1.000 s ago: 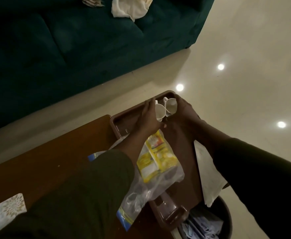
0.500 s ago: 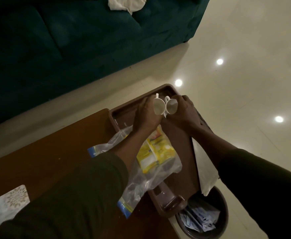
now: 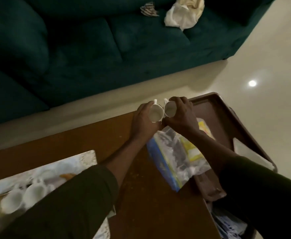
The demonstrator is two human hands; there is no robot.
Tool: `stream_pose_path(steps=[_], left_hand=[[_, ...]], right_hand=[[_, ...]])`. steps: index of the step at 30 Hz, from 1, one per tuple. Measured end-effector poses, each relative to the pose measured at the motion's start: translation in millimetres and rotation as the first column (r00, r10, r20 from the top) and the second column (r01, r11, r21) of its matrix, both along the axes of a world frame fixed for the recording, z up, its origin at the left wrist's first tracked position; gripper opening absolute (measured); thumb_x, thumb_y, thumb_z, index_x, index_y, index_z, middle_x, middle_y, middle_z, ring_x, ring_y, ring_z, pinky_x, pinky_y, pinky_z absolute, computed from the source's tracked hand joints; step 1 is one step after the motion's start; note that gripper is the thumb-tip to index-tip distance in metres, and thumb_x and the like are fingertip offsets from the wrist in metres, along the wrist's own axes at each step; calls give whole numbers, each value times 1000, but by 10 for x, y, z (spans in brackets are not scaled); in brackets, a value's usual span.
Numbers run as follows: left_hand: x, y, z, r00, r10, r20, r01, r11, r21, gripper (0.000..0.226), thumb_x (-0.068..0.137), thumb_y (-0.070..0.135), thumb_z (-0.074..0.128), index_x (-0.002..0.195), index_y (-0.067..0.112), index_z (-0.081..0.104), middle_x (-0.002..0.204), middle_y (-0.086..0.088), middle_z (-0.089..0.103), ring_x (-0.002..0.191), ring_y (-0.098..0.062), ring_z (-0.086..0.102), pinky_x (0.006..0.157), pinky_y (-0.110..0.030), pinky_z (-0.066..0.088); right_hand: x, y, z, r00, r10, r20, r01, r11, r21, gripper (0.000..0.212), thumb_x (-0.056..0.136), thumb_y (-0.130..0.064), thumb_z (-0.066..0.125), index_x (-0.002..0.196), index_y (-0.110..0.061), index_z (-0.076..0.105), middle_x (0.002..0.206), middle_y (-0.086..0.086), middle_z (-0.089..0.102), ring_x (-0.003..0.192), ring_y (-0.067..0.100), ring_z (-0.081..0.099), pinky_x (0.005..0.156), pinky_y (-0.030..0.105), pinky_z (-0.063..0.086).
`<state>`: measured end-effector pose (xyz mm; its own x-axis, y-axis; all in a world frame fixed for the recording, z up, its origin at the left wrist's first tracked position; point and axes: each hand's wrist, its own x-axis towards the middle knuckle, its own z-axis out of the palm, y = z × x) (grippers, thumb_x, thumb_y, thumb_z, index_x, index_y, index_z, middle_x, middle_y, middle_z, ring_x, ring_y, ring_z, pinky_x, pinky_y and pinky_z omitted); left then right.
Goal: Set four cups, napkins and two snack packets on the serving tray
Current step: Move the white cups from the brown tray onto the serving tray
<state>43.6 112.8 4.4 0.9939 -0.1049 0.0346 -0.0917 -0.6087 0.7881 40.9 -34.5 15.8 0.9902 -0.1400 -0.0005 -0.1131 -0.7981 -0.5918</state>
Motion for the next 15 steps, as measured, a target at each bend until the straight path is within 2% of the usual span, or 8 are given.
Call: stream_pose_path(steps=[2, 4, 8, 10, 12, 15], left_hand=[[-139, 360, 25, 999, 27, -23, -27, 999, -16, 70, 73, 24, 80, 136, 19, 51, 133, -3, 58, 119, -21, 56, 93, -28, 46], [-255, 717, 63, 998, 52, -26, -52, 999, -12, 70, 74, 22, 80, 137, 19, 50, 134, -3, 57, 121, -22, 55, 92, -24, 42], [-535, 1399, 218, 987, 157, -28, -158, 987, -11, 71, 76, 25, 80, 140, 20, 48, 138, -1, 56, 123, -18, 53, 91, -22, 41], [-760, 1557, 283, 974, 223, -41, -225, 973, -49, 69, 76, 23, 80, 138, 21, 49, 136, 0, 57, 122, -16, 53, 91, -17, 40], [-1079, 1759, 309, 959, 279, -48, -282, 953, -110, 66, 76, 18, 79, 135, 20, 52, 132, 1, 60, 120, -15, 56, 89, -11, 39], [-1514, 2039, 322, 947, 316, -49, -320, 929, -188, 64, 76, 14, 78, 135, 17, 53, 132, 1, 62, 120, -13, 57, 96, -19, 47]], right_hand=[[-75, 359, 16, 999, 39, -1, -39, 999, 7, 66, 59, -25, 80, 119, -12, 54, 120, 11, 53, 109, 31, 47, 84, 33, 39], [-156, 709, 48, 998, 67, 10, -67, 998, 5, 59, 62, -23, 79, 115, -11, 55, 116, 12, 55, 108, 33, 49, 85, 35, 40], [-364, 1437, 164, 983, 147, 107, -150, 989, 17, 48, 68, -22, 79, 108, -9, 57, 107, 12, 61, 101, 28, 49, 78, 28, 26], [-511, 1651, 195, 985, 134, 105, -139, 989, 43, 45, 69, -22, 80, 105, -11, 57, 107, 9, 60, 99, 24, 49, 79, 32, 33], [-715, 1912, 222, 989, 144, 28, -144, 989, 19, 46, 68, -23, 80, 106, -14, 56, 109, 7, 58, 102, 26, 50, 77, 33, 36], [-1052, 2247, 279, 978, 208, 20, -207, 977, -40, 51, 65, -16, 81, 110, -13, 57, 112, 9, 60, 106, 29, 51, 82, 36, 37]])
